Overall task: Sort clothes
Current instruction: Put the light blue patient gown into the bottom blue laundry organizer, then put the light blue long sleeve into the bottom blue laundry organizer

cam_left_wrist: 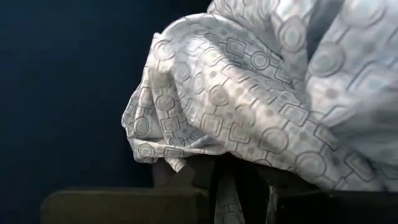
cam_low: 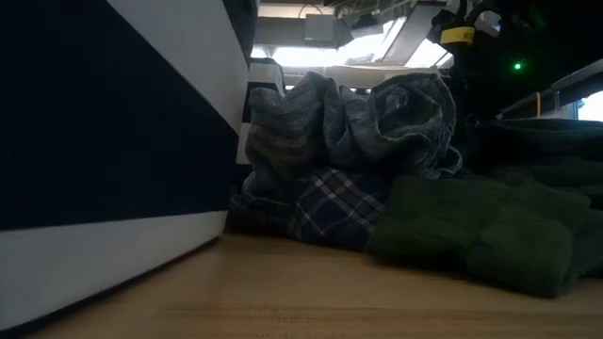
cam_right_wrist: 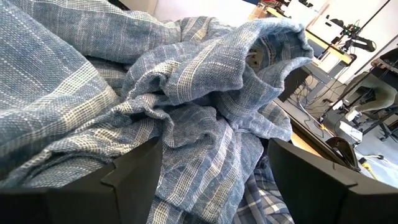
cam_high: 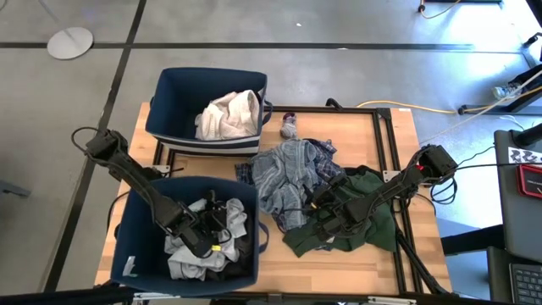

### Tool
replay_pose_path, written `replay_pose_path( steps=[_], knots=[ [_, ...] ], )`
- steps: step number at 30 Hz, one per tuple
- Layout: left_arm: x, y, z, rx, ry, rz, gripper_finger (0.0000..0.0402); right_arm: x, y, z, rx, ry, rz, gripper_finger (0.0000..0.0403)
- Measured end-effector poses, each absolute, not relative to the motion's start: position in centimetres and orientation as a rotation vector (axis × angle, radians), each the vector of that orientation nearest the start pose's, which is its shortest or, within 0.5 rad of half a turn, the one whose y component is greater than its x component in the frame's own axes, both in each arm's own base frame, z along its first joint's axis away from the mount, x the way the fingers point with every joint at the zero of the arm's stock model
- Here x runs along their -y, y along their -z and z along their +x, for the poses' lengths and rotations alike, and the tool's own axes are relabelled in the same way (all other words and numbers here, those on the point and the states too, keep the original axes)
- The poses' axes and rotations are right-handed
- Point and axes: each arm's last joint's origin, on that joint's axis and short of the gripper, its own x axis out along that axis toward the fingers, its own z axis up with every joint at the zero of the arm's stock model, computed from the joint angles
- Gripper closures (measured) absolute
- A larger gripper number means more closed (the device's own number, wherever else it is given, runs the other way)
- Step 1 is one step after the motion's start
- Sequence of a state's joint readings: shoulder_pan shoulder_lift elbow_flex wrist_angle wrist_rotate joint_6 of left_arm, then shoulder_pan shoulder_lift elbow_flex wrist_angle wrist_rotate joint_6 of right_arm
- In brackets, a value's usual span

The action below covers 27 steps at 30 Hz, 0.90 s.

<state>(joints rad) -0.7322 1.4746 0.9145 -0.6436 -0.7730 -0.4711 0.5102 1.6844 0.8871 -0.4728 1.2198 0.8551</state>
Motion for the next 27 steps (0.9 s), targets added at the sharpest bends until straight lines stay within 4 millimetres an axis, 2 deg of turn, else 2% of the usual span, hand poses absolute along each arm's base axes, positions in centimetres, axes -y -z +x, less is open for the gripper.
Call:
replay_pose_path(
  steps=[8, 14, 19, 27],
  knots=[
    [17.3, -25.5, 22.2, -0.805, -0.206, 0.402, 0.0361, -11.6, -15.8, 26.4, -0.489, 0.864, -0.204, 0.0111],
    [17.9, -28.9, 21.9, -0.785, -0.191, 0.430, 0.0361, -11.6, -15.8, 26.4, -0.489, 0.864, -0.204, 0.0111],
    [18.1, -31.2, 20.2, -0.695, -0.184, 0.416, 0.0361, -11.6, -15.8, 26.4, -0.489, 0.864, -0.204, 0.0111],
    [16.4, -34.1, 15.3, -0.546, -0.280, 0.321, 0.0361, -11.7, -15.8, 26.4, -0.500, 0.857, -0.197, 0.0111]
  ],
)
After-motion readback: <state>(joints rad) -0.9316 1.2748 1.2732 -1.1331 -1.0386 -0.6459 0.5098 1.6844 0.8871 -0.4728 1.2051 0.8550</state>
